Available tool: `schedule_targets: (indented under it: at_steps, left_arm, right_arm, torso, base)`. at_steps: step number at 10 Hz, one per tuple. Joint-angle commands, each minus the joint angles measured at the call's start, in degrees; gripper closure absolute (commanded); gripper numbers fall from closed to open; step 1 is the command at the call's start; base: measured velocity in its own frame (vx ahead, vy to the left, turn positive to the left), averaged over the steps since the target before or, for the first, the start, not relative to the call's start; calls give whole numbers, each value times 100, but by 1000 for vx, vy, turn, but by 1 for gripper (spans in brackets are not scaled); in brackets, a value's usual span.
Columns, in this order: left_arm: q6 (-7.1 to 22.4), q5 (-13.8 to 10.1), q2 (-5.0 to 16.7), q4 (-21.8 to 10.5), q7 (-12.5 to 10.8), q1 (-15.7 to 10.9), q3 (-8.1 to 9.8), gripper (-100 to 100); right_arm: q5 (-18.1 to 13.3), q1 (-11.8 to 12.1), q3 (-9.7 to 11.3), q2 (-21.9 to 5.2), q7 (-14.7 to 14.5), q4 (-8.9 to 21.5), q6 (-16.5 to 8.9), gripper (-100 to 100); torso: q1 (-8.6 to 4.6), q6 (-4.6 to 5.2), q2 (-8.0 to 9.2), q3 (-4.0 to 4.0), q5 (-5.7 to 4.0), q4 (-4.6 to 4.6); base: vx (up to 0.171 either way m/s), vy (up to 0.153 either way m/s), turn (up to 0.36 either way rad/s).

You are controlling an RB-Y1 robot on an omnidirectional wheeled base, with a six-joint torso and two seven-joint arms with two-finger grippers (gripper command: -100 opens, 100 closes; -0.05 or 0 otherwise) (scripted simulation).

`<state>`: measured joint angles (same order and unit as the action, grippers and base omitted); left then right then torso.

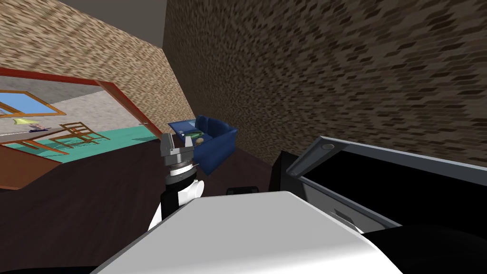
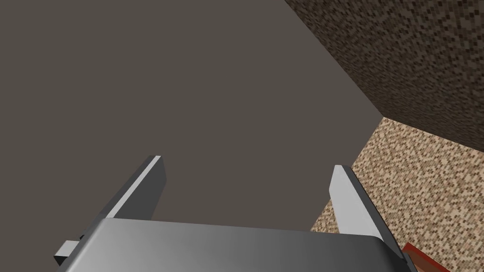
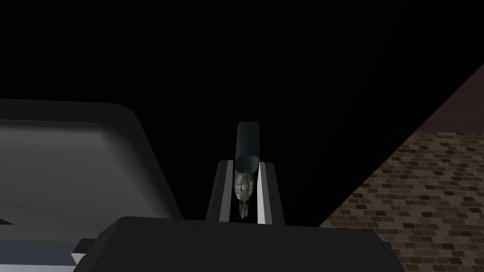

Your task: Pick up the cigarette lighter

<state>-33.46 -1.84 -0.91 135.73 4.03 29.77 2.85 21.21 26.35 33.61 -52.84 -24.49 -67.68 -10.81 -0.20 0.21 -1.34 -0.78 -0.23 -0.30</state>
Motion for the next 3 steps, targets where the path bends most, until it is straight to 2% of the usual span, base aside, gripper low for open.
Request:
schedule_targets:
  at_steps: [1,2,3]
  left_arm:
    - [0,0,0,0,0,0,0,0]
    - [0,0,0,0,0,0,0,0]
    - [0,0,0,0,0,0,0,0]
  right_arm:
    - [95,90,22,-160,-10,-211,-83,100]
    - [64,56,20,-104,-6,-125,-39,100]
    - [71,62,22,-116,-7,-142,-48,0]
  torso:
    - [0,0,0,0,0,0]
    - [1,0,-1,-1,2,0]
    - [-7,-1,6,3,-1,1]
  base:
    - [52,37,-36]
    - [21,15,-8]
    - [0,0,0]
